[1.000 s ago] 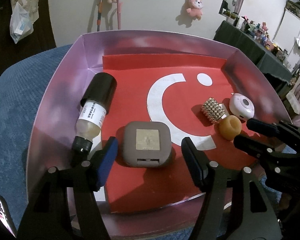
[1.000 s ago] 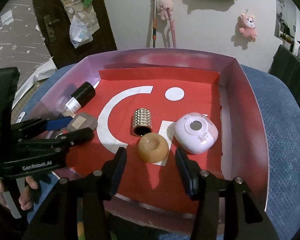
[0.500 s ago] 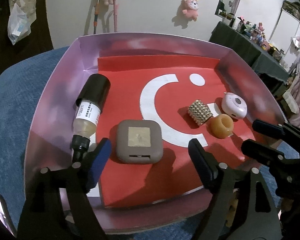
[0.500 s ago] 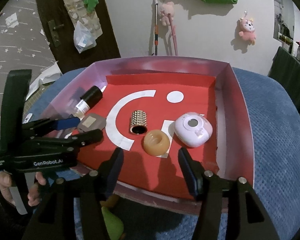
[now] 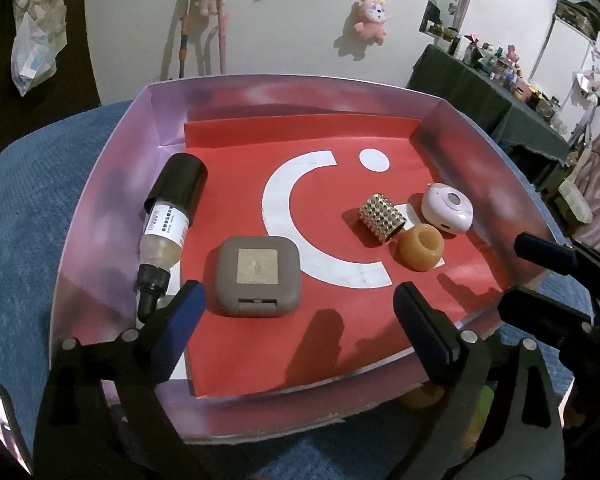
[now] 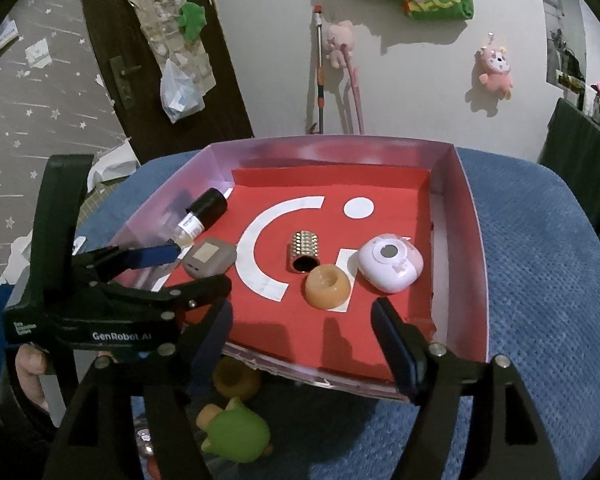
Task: Organize rigid objects
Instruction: 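Withdraw both tools from the box toward the remaining toys on the table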
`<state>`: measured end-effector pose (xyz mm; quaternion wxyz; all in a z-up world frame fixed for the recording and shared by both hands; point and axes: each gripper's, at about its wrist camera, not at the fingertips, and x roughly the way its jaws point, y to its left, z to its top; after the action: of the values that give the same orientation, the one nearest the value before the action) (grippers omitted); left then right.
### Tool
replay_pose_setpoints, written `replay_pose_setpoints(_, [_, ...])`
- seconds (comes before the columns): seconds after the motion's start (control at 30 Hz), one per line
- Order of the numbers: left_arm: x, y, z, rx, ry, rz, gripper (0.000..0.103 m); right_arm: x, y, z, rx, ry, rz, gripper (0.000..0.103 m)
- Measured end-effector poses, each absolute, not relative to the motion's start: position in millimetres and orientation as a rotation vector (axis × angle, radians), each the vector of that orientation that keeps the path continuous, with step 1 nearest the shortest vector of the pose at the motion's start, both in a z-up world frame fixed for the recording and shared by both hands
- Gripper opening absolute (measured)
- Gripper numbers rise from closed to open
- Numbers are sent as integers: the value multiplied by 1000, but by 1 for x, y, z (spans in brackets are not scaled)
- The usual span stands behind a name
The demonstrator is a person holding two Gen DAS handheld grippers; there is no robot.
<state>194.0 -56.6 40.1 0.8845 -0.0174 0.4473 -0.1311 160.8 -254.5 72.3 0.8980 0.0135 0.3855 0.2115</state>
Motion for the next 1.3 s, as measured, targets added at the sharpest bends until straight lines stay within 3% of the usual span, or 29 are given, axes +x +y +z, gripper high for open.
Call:
replay_pose_setpoints(0.37, [184,-54,45,-59,921,-284,97,151,-257,77,49,784,451,81])
replay_pose_setpoints(0.83, [158,-54,58,6,820,-239,103,139,-255,82,65,761,475,100])
replay_pose_setpoints(1.3, [146,-33,64,-46,789,-244,103,125,-253,84,76,728,460,103])
